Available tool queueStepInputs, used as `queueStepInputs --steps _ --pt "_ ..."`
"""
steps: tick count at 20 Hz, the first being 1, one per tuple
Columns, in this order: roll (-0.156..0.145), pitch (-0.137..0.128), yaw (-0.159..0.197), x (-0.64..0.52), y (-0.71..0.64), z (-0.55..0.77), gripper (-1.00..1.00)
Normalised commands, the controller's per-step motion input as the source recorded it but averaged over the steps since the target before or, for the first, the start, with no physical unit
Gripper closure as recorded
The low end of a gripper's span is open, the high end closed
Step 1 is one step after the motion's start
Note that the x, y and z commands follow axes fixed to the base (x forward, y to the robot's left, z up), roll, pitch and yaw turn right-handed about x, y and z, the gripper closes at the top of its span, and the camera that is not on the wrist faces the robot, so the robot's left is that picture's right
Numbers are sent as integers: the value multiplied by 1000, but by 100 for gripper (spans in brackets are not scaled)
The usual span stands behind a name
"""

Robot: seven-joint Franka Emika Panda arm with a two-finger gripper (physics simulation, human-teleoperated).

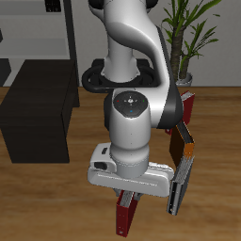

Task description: Place the right red book flat on top of the shelf

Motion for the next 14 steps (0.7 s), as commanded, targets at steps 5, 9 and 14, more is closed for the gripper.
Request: queueStepInputs --steps 5,9,14 --pt "-7 -40 17 -121 -81 314 100" --pt "-6 -69 4 -290 -134 538 100" --pt "-19 -53 -10 -429 -154 493 100"
